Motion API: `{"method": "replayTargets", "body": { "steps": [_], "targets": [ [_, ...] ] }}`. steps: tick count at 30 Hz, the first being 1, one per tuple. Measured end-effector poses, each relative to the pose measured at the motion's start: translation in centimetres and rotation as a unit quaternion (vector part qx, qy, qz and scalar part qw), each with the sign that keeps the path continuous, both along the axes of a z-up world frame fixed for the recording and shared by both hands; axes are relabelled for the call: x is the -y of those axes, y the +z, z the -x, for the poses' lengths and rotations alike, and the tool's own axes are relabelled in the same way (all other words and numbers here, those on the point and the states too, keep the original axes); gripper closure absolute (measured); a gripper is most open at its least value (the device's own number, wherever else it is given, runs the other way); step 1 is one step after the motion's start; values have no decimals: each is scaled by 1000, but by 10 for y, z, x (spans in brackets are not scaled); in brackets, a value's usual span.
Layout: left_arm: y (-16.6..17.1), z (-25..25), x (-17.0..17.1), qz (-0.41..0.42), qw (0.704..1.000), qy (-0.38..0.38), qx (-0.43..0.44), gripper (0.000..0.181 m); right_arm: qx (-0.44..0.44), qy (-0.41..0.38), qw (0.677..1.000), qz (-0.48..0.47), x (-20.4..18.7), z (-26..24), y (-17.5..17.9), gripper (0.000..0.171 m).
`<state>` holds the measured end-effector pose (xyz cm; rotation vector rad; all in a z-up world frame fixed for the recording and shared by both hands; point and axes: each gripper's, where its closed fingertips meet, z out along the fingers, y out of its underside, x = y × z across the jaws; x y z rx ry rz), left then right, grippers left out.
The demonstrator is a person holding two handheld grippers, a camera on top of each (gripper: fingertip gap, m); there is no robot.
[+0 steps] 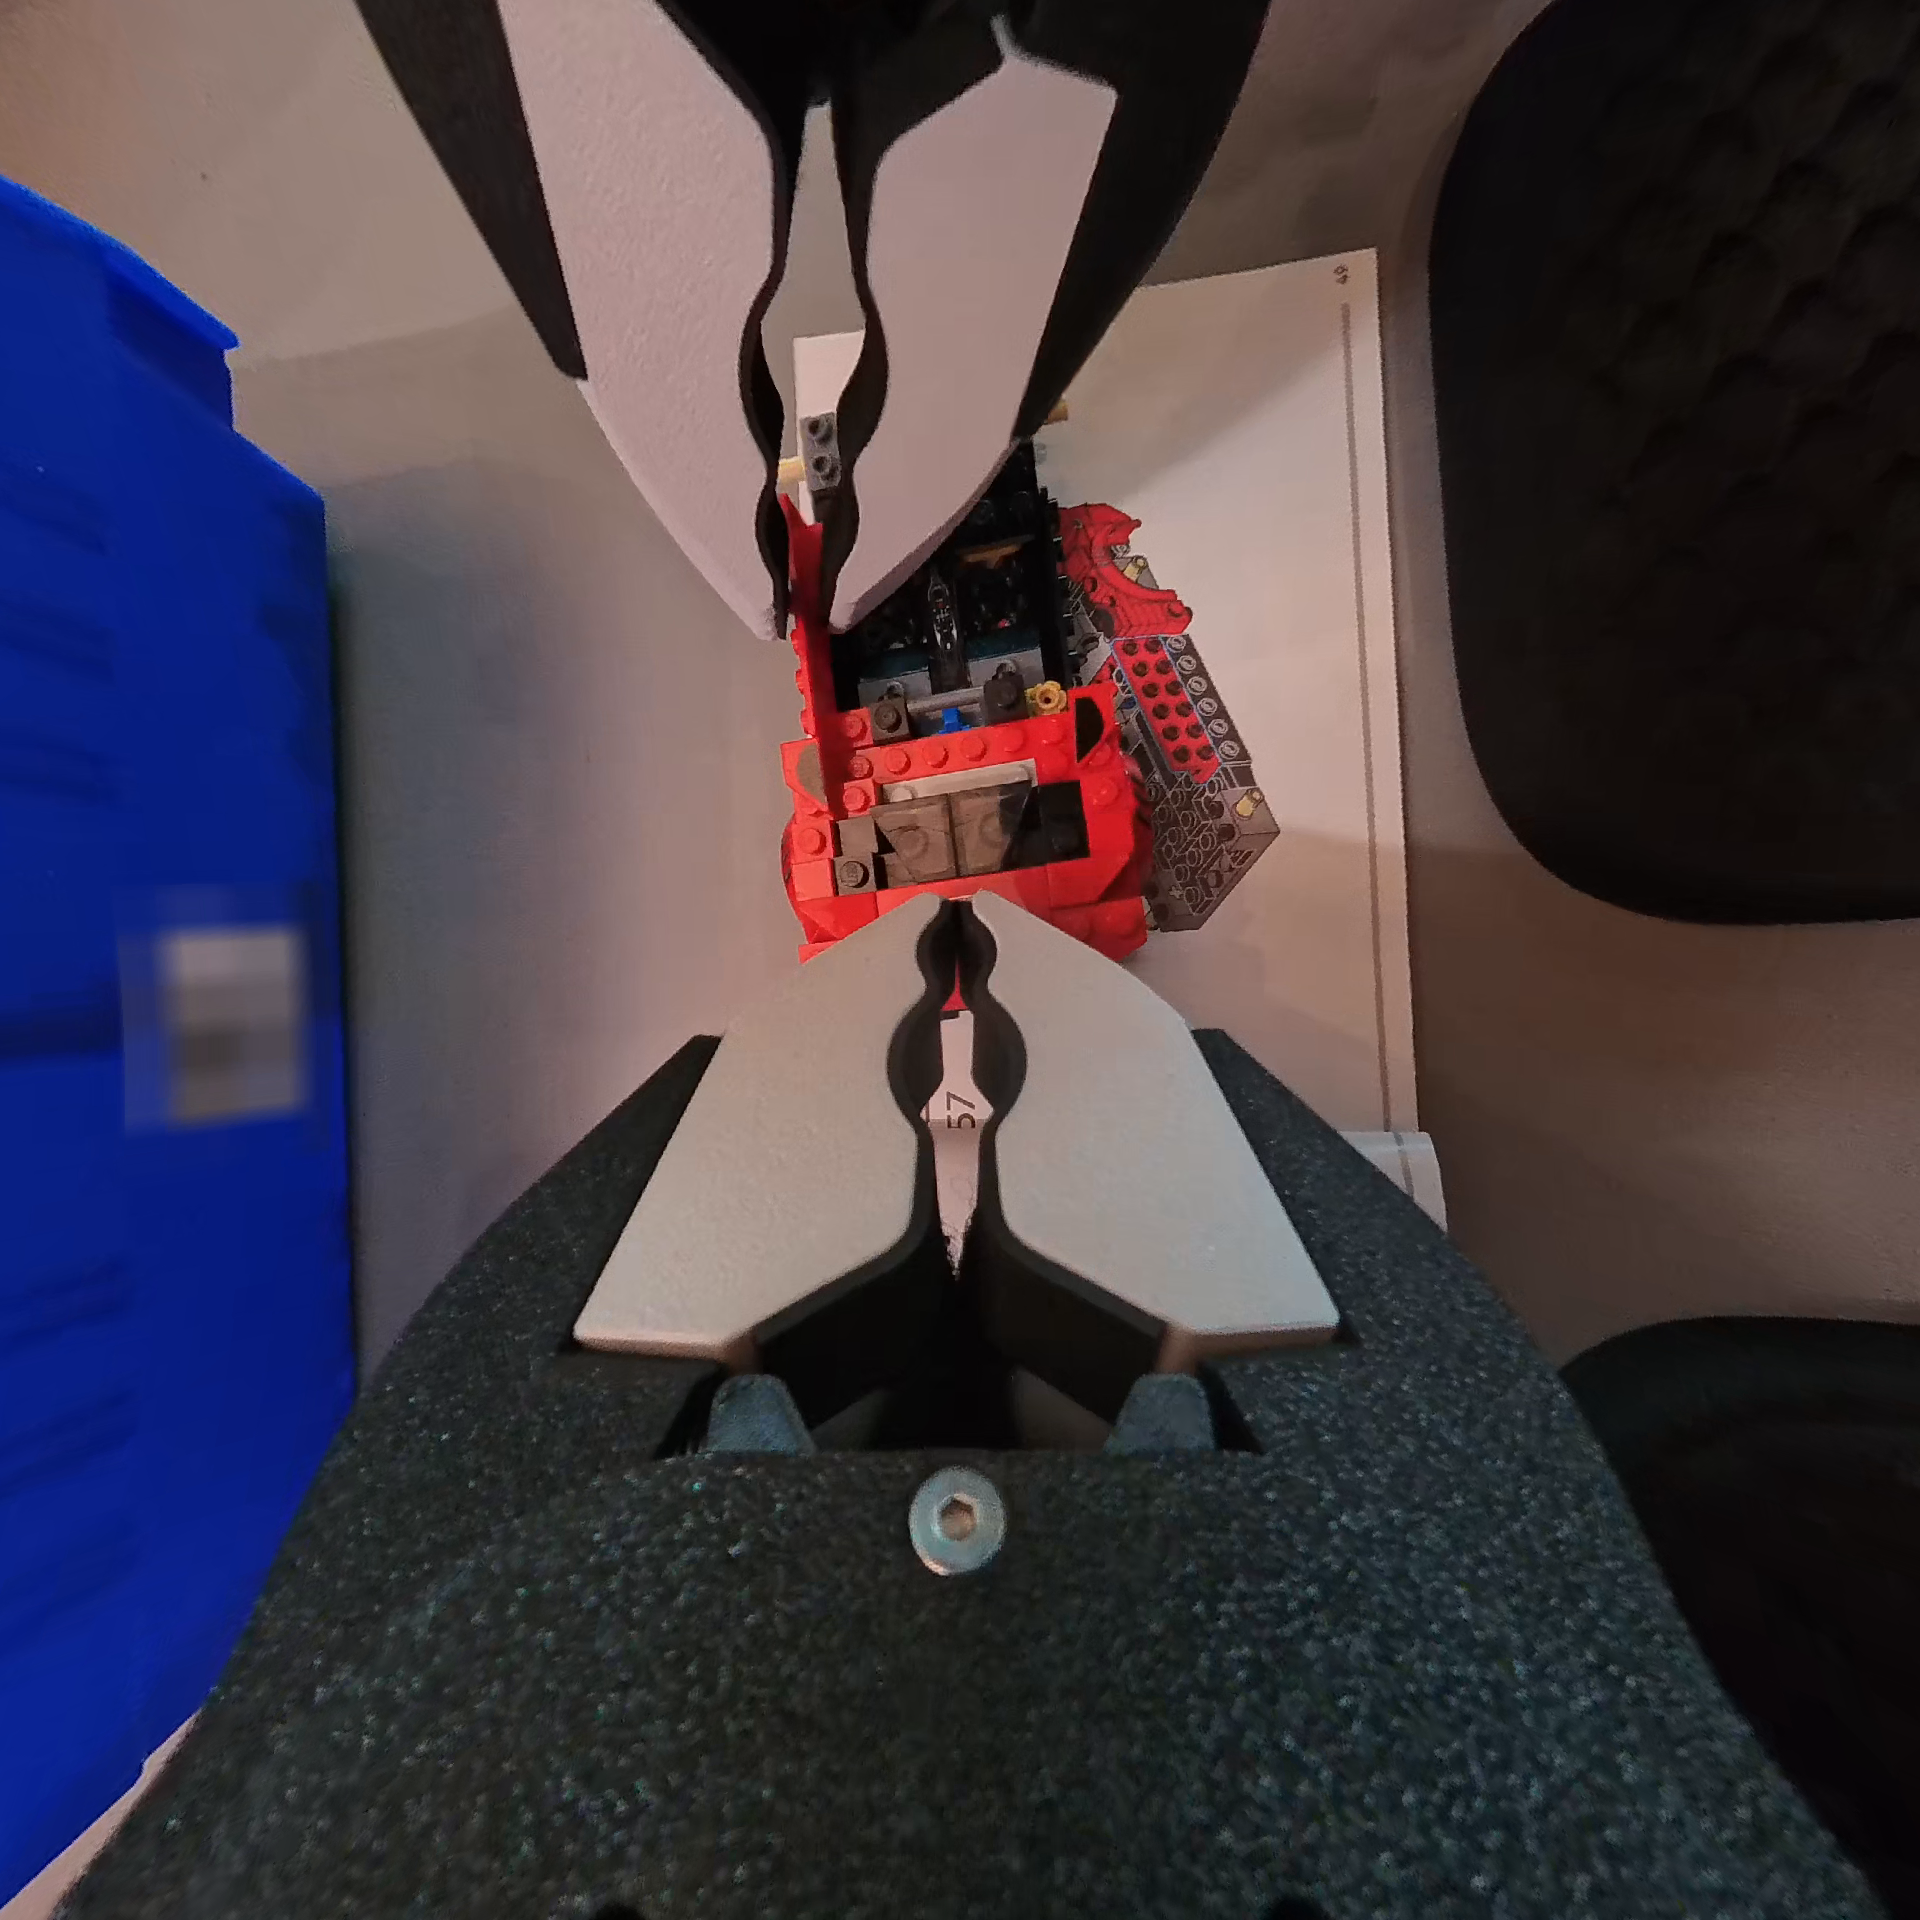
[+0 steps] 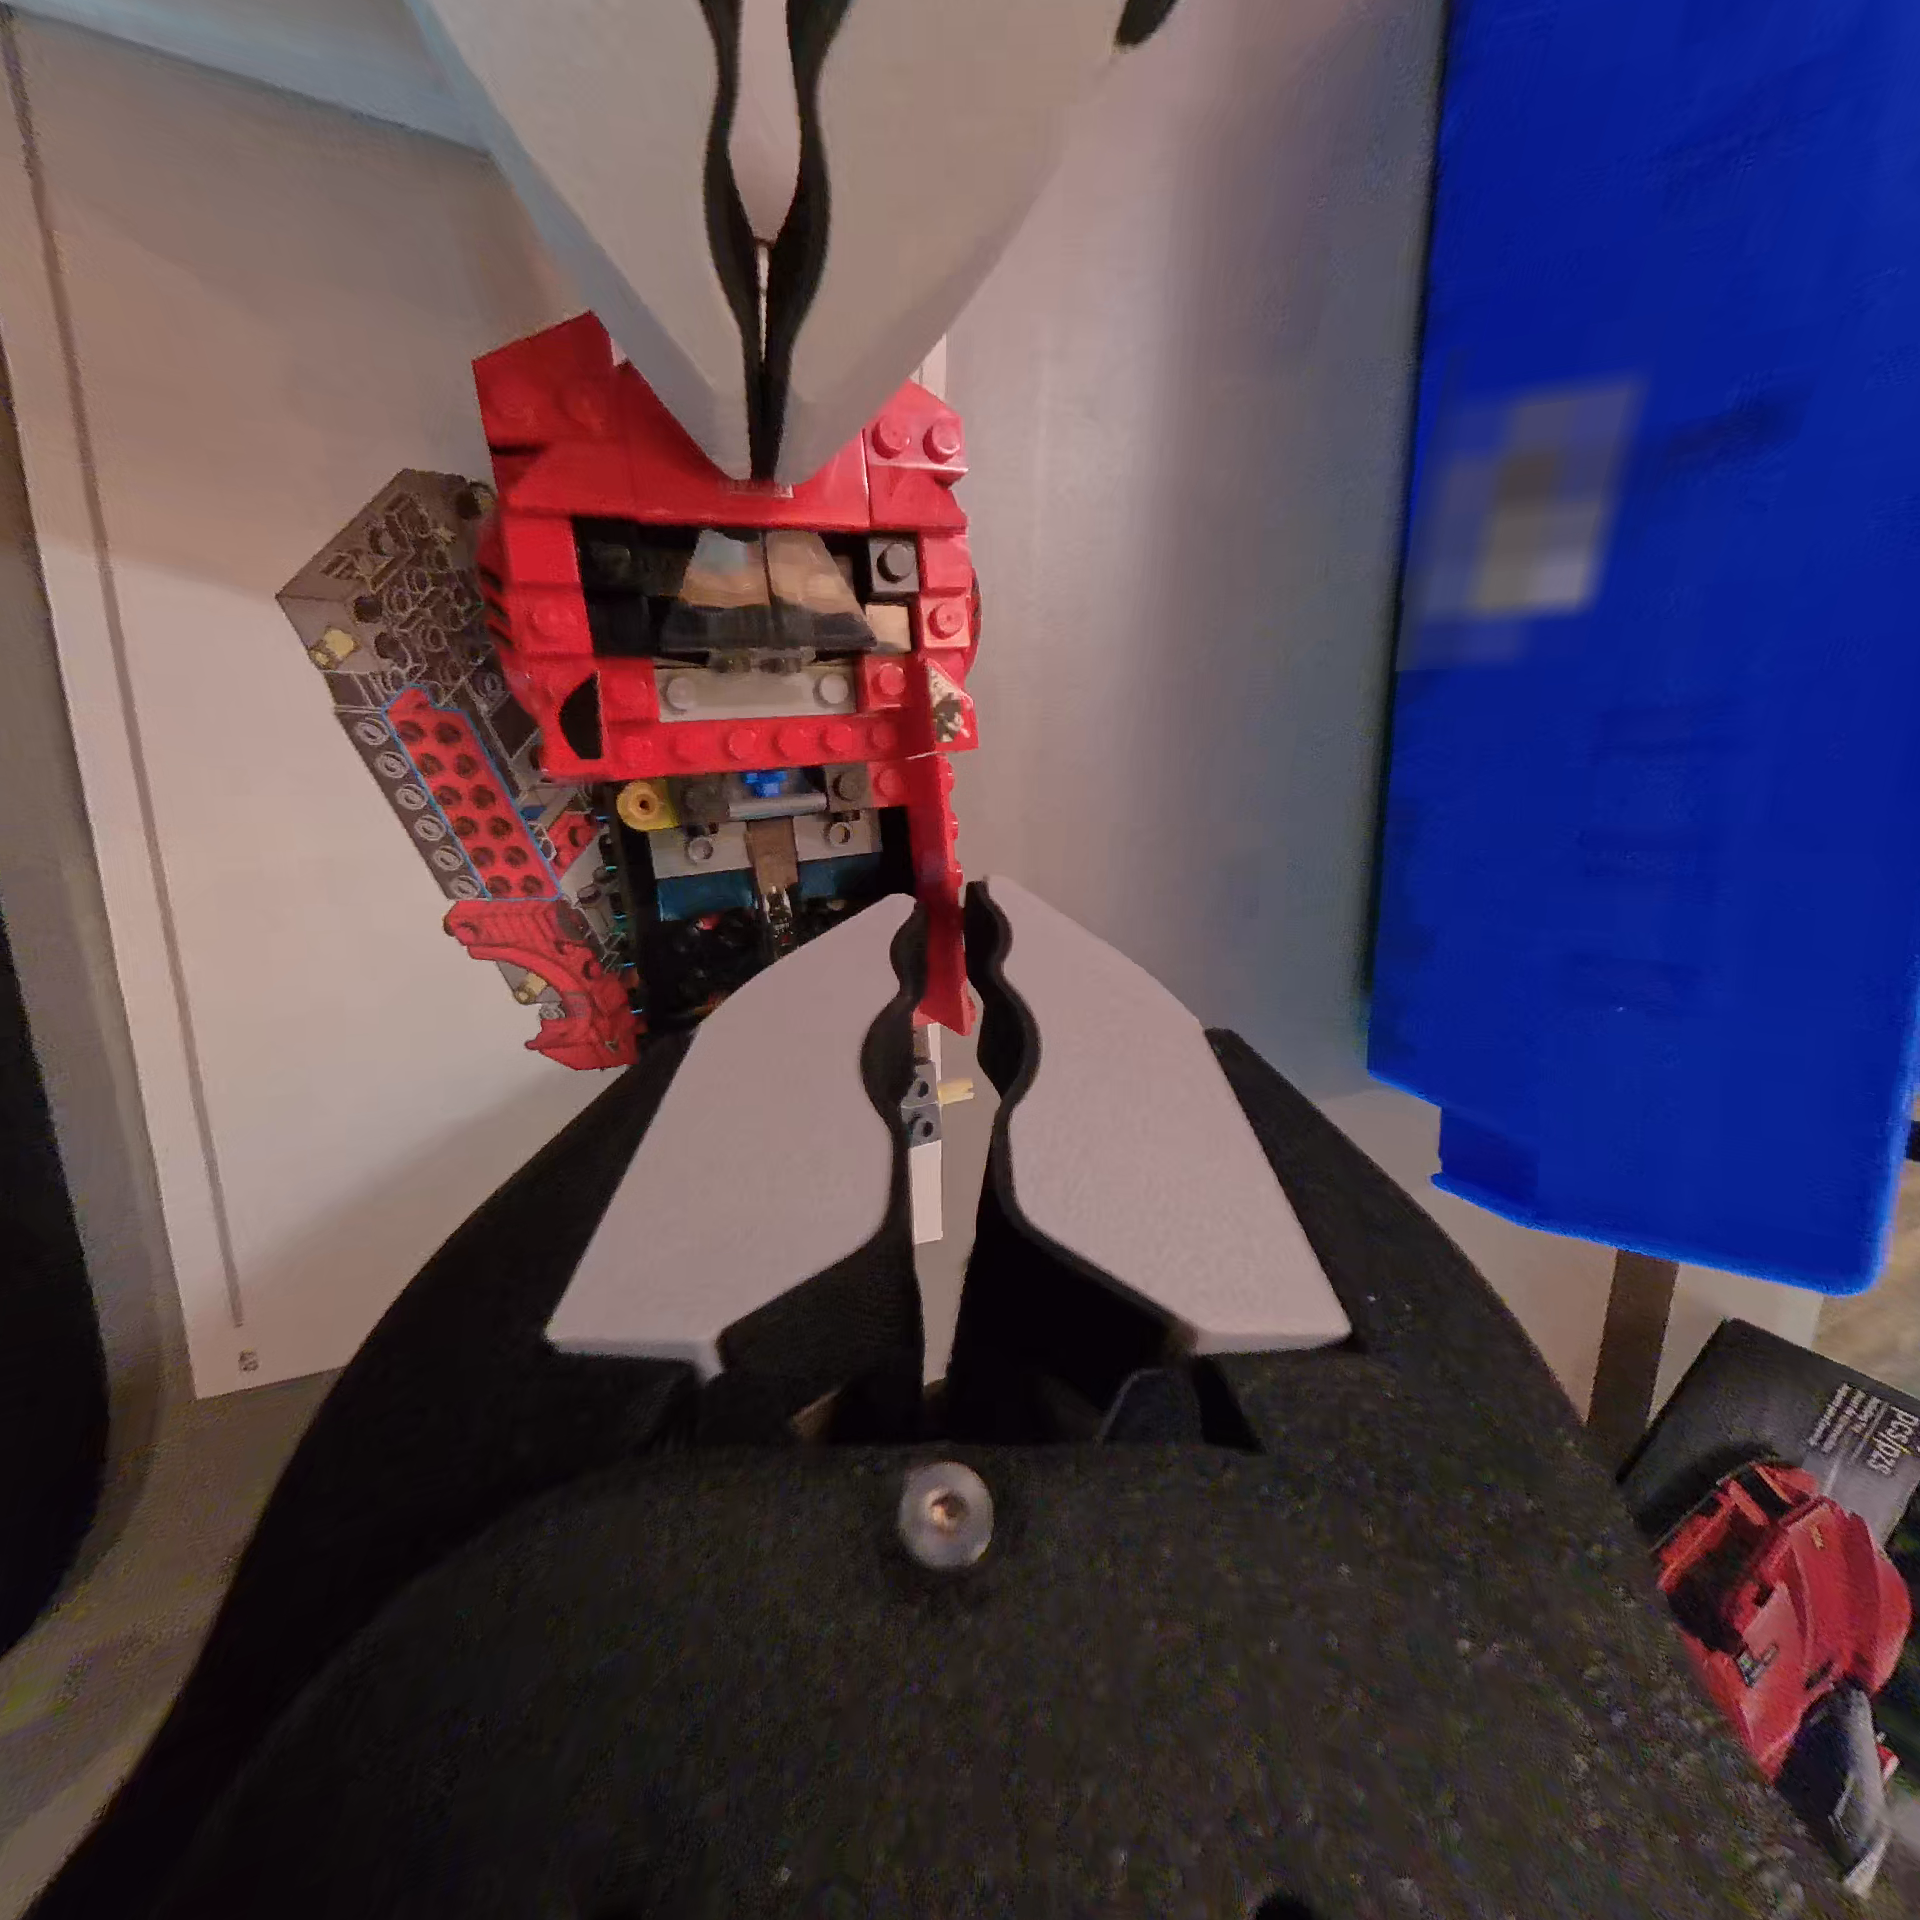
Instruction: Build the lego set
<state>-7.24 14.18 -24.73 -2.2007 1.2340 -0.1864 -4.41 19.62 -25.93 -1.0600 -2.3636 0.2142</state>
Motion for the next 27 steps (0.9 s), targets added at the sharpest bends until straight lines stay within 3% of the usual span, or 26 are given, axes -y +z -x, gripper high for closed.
{"method": "replayTargets", "body": {
  "steps": [27],
  "targets": [
    [0, -5, -1, -1, 1000, -5, 18, 181, -29, -4, 1000, 10, 1, -2, -1, 165]
  ]
}}
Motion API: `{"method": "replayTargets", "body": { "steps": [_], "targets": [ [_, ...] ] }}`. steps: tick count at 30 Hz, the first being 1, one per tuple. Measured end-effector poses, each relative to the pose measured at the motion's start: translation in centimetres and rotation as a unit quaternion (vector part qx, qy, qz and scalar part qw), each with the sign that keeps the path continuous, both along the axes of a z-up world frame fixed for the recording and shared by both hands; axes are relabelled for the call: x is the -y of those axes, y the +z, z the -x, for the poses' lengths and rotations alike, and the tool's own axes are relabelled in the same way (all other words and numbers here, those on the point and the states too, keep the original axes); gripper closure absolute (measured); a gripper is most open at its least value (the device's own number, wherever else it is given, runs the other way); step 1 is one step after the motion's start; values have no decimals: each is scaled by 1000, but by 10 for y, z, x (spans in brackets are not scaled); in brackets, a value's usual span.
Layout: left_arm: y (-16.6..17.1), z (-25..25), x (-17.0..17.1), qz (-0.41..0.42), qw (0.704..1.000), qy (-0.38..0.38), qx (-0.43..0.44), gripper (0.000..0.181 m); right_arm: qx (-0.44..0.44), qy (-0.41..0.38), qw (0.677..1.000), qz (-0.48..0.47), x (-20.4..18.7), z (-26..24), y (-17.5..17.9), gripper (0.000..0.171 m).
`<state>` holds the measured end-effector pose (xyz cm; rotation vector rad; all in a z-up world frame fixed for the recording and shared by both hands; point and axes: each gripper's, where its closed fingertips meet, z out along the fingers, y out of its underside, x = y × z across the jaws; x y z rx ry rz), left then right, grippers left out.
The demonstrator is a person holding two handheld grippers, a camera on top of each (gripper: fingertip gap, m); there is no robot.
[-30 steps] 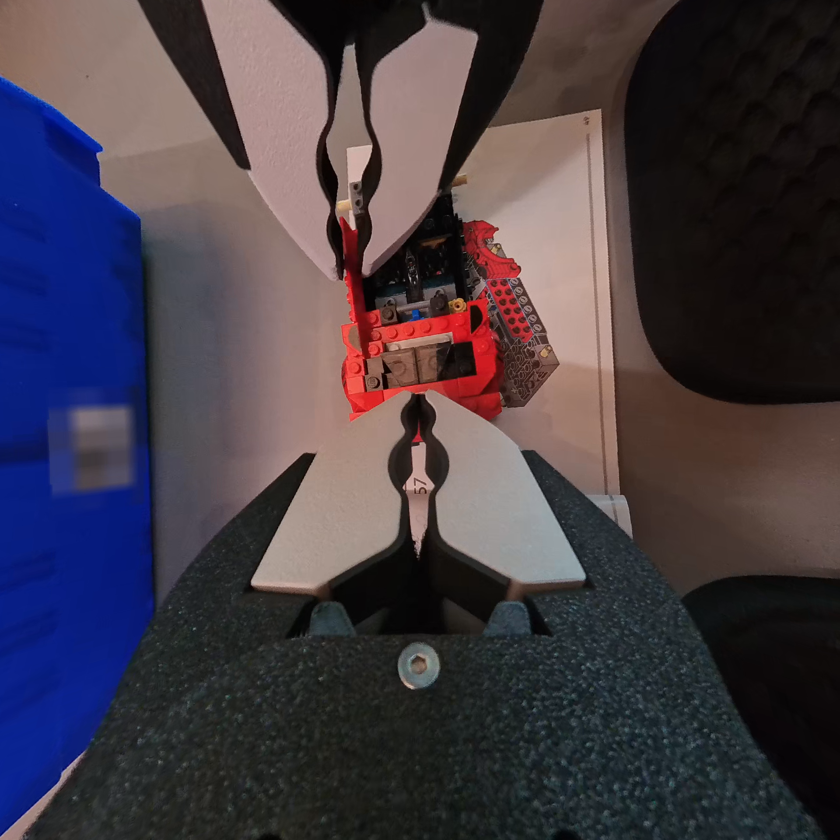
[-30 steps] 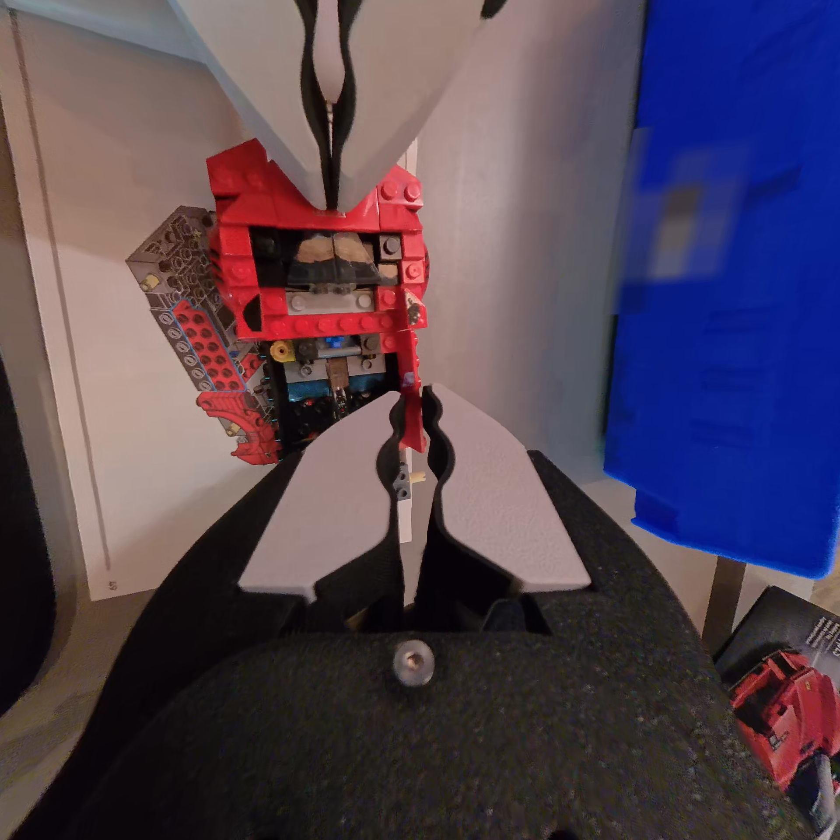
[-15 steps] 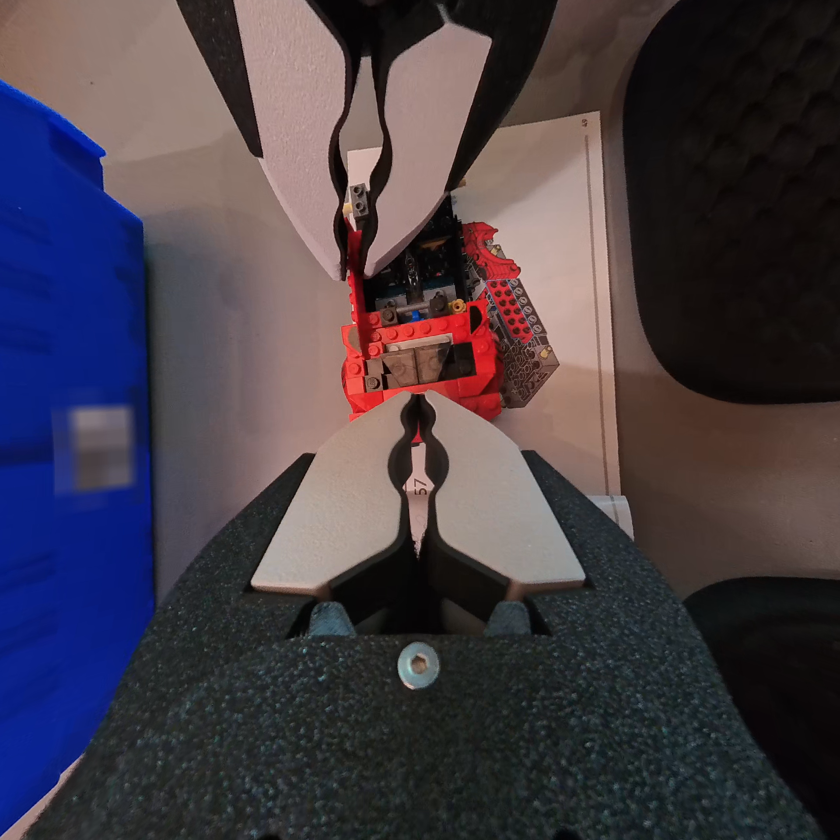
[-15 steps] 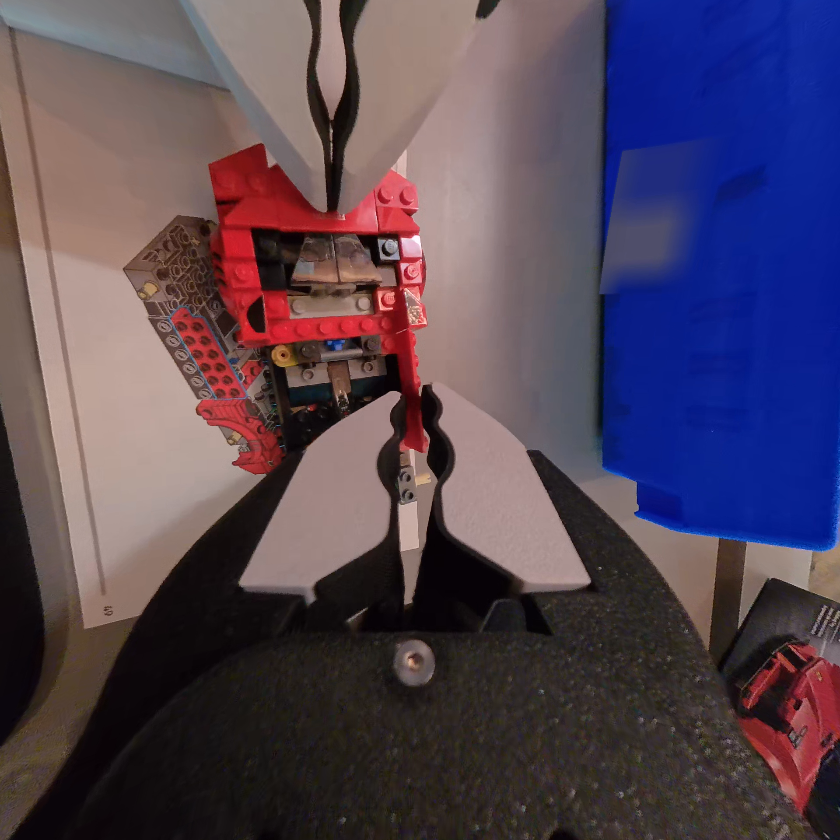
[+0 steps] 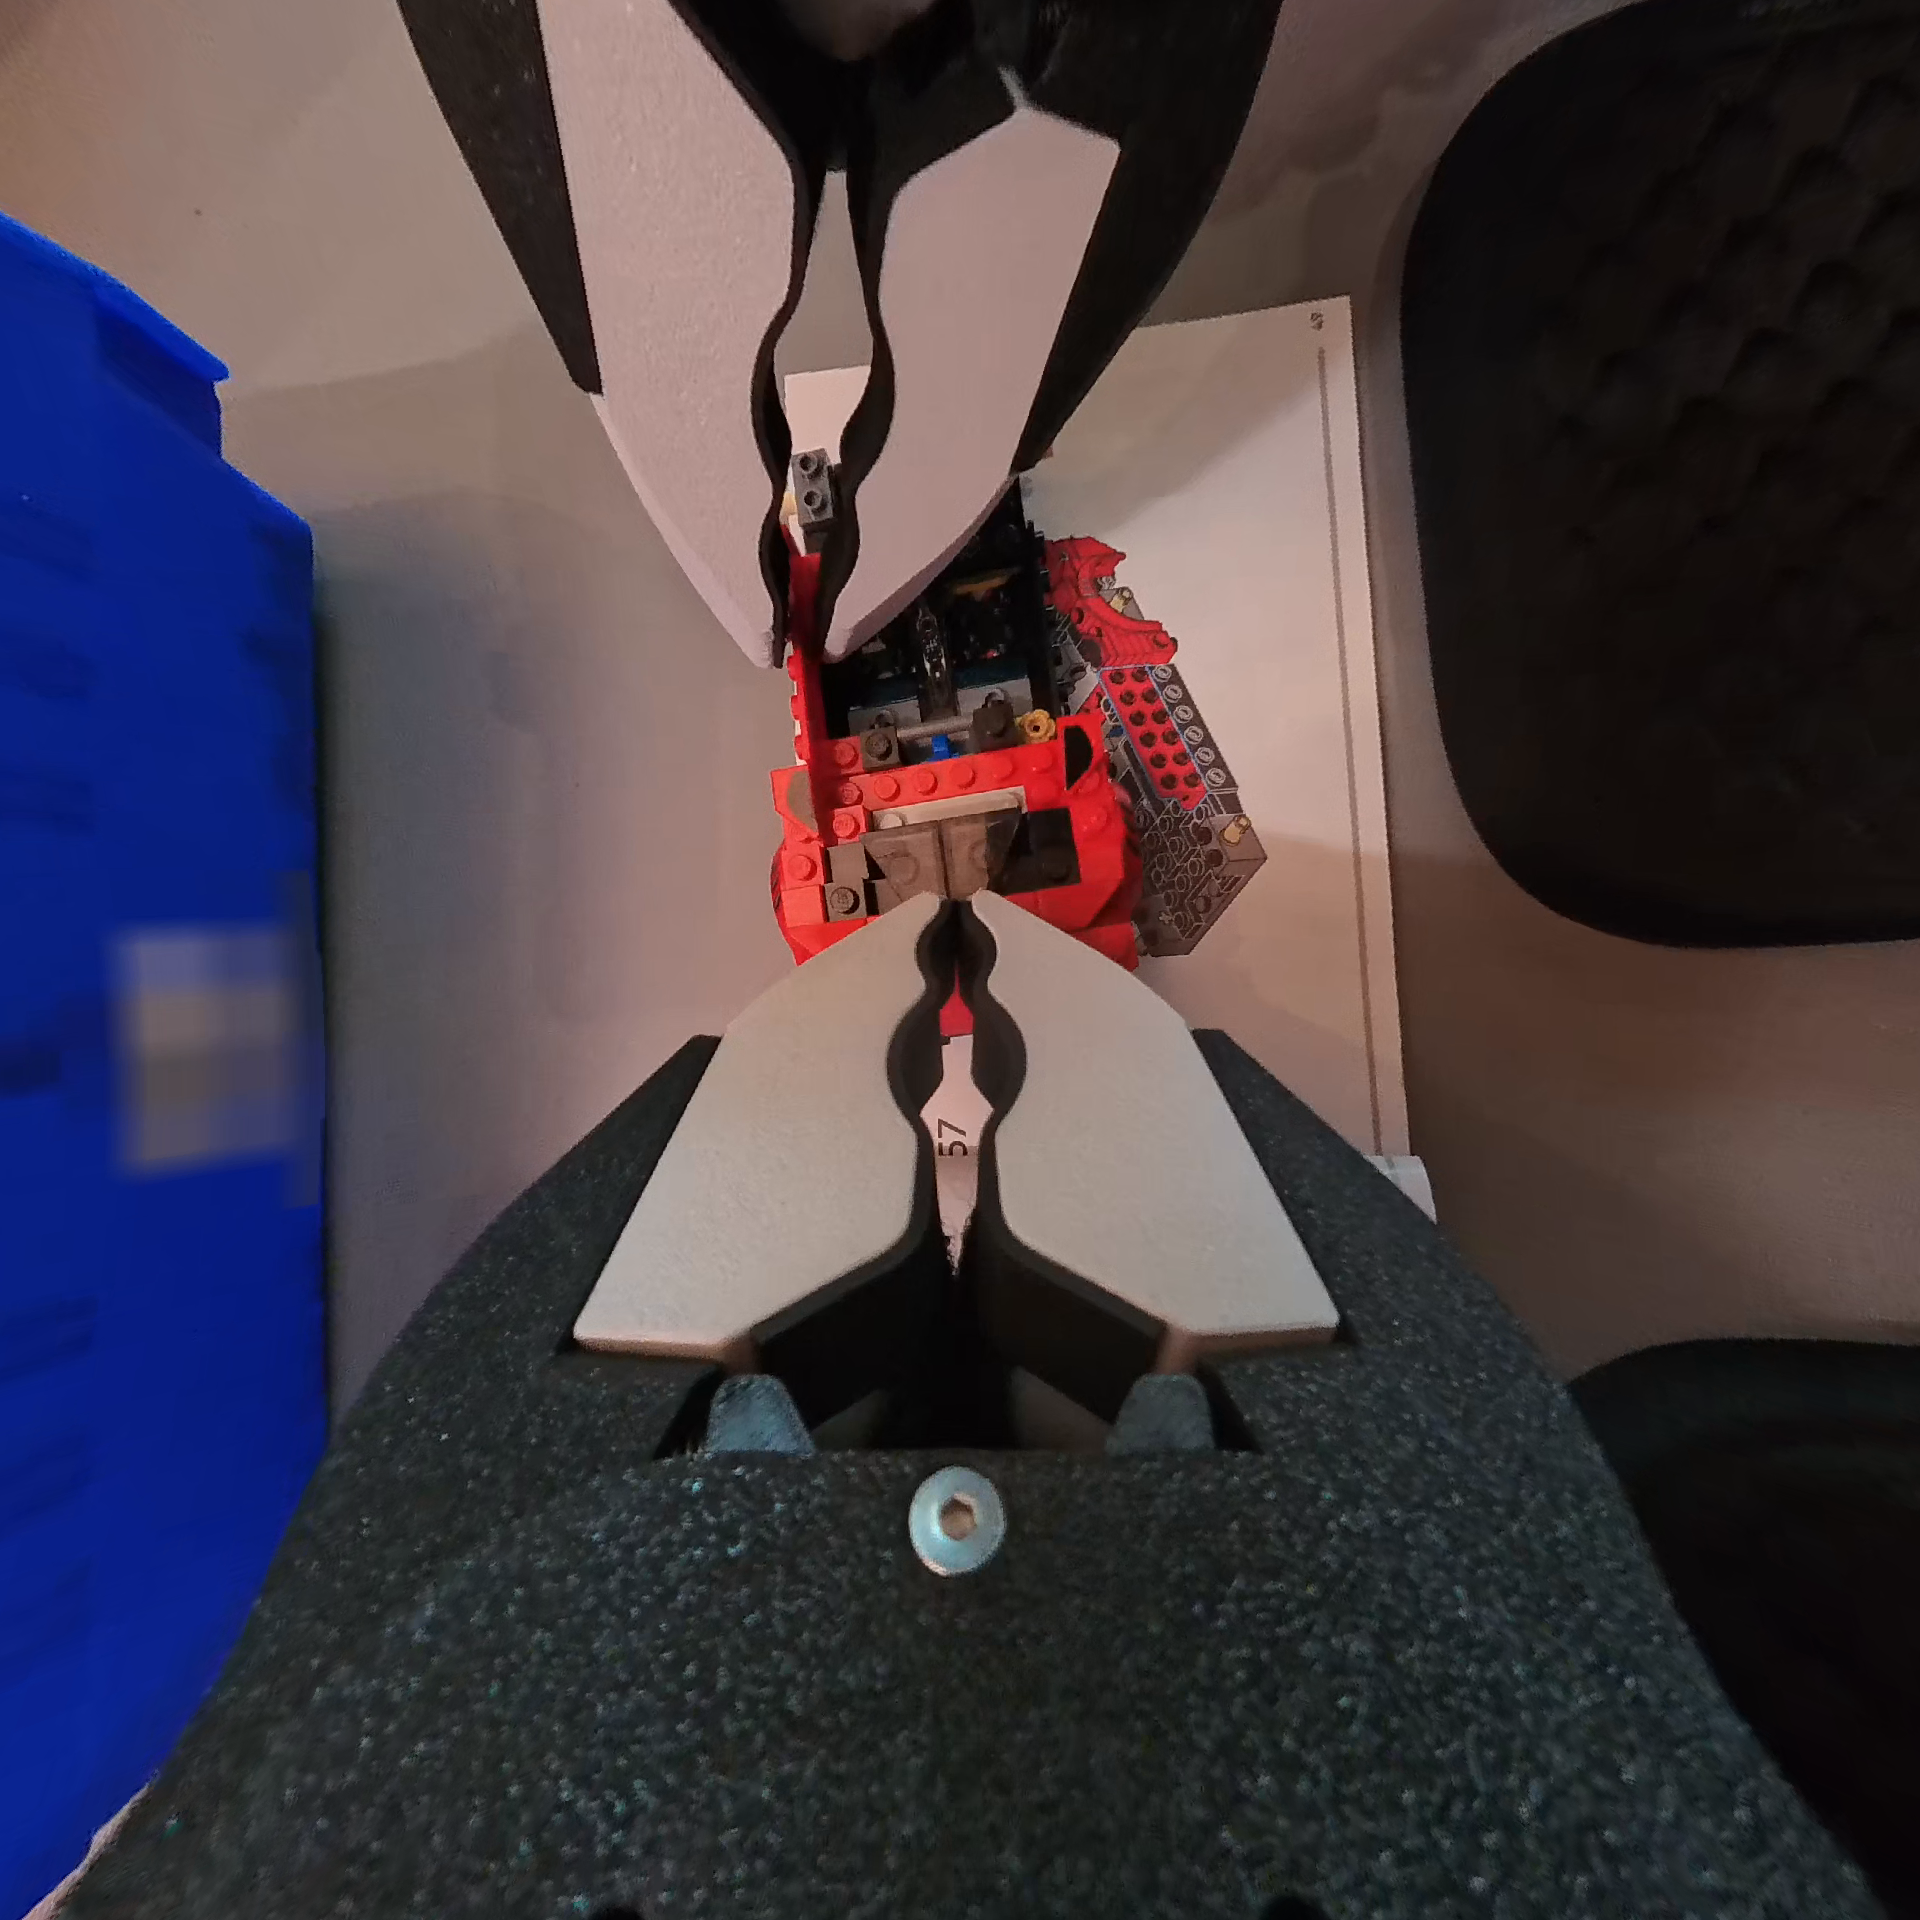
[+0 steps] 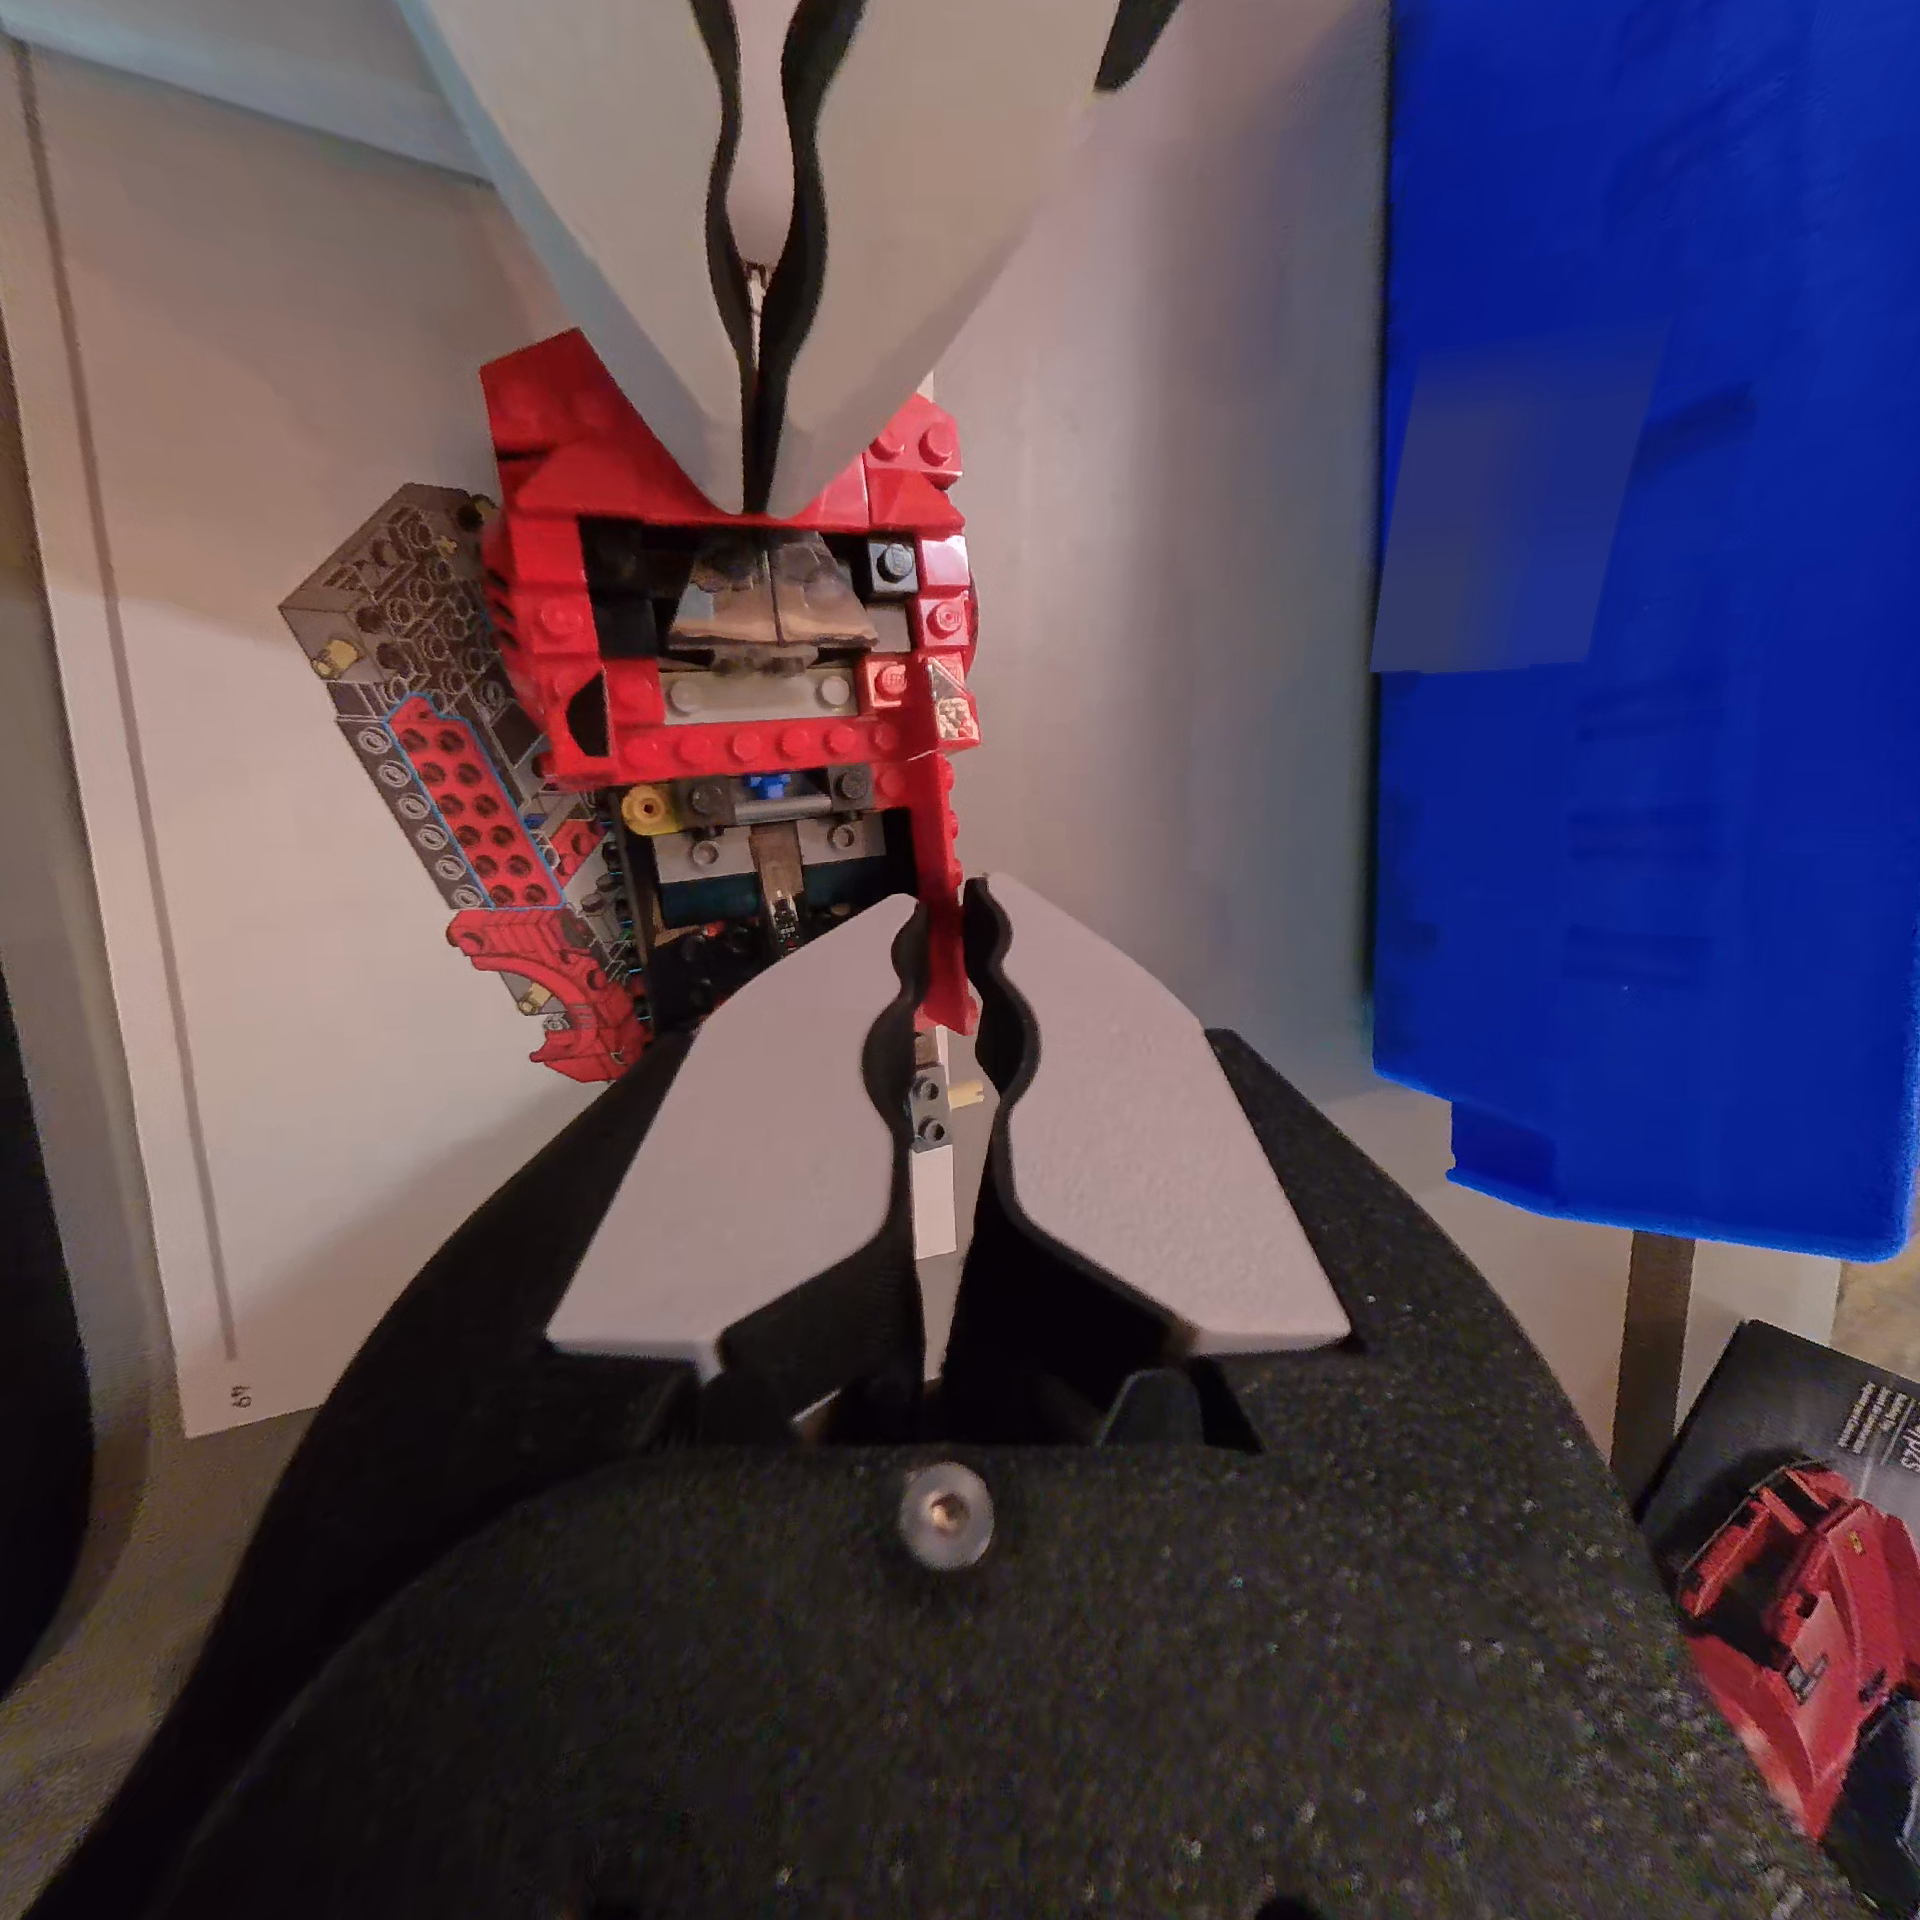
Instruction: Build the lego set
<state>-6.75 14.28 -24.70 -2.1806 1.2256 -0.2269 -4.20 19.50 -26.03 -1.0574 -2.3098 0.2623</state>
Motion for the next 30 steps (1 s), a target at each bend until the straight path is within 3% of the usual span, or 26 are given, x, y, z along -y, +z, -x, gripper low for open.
{"method": "replayTargets", "body": {
  "steps": [20, 30],
  "targets": [
    [0, 0, 0, -4, 1000, -1, -3, 181, 0, 1, 1000, -15, -2, 2, 0, 164],
    [0, 0, 0, -4, 1000, 0, -8, 181, 3, -34, 998, 59, -13, -4, 5, 155]
  ]
}}
